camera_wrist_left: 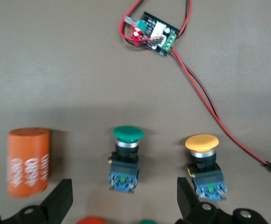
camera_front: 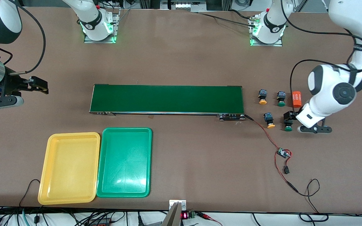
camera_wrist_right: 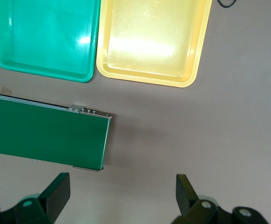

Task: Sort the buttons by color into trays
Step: 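Grasp the green-capped button with the left gripper and place it on the belt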

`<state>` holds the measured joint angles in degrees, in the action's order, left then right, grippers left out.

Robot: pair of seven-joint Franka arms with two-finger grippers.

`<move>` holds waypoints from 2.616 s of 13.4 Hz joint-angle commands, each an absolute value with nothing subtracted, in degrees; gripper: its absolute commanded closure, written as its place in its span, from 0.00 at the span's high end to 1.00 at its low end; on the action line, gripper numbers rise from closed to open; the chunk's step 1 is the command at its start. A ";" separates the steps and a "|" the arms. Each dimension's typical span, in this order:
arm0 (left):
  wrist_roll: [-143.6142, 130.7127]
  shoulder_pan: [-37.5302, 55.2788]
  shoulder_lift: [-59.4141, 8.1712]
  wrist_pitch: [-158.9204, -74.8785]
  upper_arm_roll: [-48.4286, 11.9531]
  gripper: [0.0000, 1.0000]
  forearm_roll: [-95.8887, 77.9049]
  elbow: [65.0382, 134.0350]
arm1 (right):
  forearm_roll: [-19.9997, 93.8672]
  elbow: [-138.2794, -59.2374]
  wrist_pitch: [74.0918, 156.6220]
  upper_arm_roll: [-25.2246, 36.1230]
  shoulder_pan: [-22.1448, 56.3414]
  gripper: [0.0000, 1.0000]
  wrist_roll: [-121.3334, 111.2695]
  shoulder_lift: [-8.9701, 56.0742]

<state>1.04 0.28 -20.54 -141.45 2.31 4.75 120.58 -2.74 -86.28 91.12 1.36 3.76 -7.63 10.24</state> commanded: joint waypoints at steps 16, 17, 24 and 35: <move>5.43 -0.97 -18.65 -128.55 -0.16 0.26 6.42 116.30 | -2.72 -85.61 90.26 1.14 3.43 1.00 -7.91 10.37; 6.67 -1.49 -17.59 -124.32 -2.61 0.25 6.33 114.89 | -2.72 -85.61 90.26 1.14 3.43 1.00 -7.91 10.37; -12.61 0.17 -17.75 -105.64 -16.23 0.19 2.29 109.34 | -2.72 -85.61 90.26 1.32 3.25 1.00 -7.82 10.37; -30.41 6.33 -23.55 -123.05 -25.75 0.43 0.97 114.35 | -2.72 -85.61 90.18 1.41 3.25 1.00 -8.09 10.37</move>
<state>-28.87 5.45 -23.93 -122.52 -25.72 1.78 114.22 -2.74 -86.28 91.05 1.59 3.59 -7.64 10.24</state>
